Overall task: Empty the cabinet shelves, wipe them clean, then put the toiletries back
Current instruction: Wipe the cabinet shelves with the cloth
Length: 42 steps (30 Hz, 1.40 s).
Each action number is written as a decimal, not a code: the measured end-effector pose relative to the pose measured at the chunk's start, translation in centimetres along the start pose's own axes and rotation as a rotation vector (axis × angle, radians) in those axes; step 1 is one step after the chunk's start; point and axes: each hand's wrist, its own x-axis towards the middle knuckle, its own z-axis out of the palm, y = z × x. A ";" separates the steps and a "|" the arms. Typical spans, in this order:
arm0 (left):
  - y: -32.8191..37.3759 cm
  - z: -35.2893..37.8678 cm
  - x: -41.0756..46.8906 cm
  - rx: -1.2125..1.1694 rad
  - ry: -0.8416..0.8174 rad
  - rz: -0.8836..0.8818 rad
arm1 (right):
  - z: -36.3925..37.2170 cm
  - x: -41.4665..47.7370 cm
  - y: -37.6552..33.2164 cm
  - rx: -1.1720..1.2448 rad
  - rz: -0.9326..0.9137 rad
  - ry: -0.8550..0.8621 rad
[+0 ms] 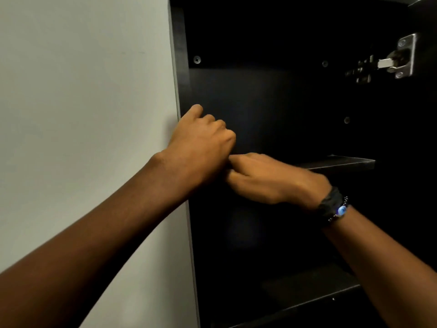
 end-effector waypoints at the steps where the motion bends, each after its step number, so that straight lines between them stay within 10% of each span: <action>1: 0.4 -0.3 0.6 -0.055 0.008 -0.029 | 0.3 -0.5 -0.8 0.032 -0.039 0.034; 6: 1.6 0.3 2.0 -0.356 0.043 -0.149 | -0.4 -4.5 1.9 0.053 -0.059 0.134; 13: 3.4 3.4 2.3 -0.758 -0.082 -0.122 | -3.8 -6.9 13.8 0.011 0.641 -0.023; 19: 4.5 4.6 2.6 -0.913 -0.025 -0.097 | -2.4 -7.9 9.6 0.056 0.266 0.042; 23: 4.6 4.7 2.2 -0.895 -0.003 -0.095 | -3.1 -7.2 12.6 -0.037 0.527 0.041; 36: 8.9 4.3 -2.2 -0.794 0.362 -0.221 | 4.3 -10.3 9.5 -0.129 -0.106 0.763; 42: 15.4 8.0 -8.2 -0.755 0.317 -0.208 | 13.1 -14.6 8.9 0.058 0.093 0.359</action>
